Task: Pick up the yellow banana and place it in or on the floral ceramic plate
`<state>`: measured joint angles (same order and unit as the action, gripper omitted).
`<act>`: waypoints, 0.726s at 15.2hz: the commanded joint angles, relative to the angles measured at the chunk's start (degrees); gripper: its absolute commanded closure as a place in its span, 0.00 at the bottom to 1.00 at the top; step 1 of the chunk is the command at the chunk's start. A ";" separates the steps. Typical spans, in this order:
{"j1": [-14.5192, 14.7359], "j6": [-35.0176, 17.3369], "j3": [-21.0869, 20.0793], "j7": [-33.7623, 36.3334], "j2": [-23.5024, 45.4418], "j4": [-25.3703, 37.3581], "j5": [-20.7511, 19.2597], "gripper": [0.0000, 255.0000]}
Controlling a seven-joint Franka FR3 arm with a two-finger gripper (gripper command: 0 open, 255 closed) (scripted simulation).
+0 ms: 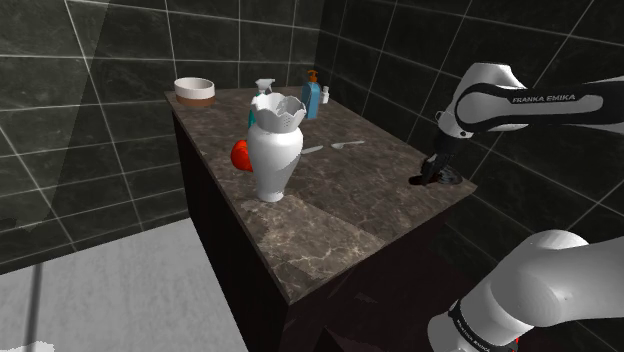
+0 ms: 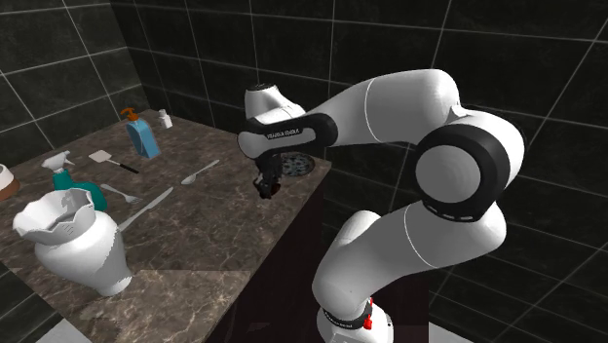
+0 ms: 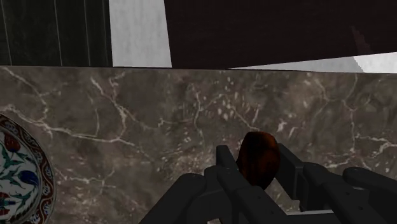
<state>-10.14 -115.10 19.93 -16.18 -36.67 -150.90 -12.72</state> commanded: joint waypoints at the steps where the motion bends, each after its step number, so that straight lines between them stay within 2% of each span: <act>1: 0.03 1.70 -0.26 -0.08 -0.48 1.21 0.18 1.00; 2: 0.06 2.51 -0.41 -0.09 -0.70 1.79 0.29 1.00; 7: -1.01 1.31 5.83 -7.25 6.31 8.36 -0.95 1.00; 11: -0.97 0.59 10.85 -13.29 12.71 14.59 -0.30 1.00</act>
<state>-11.11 -114.11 29.38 -27.73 -25.68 -137.77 -13.19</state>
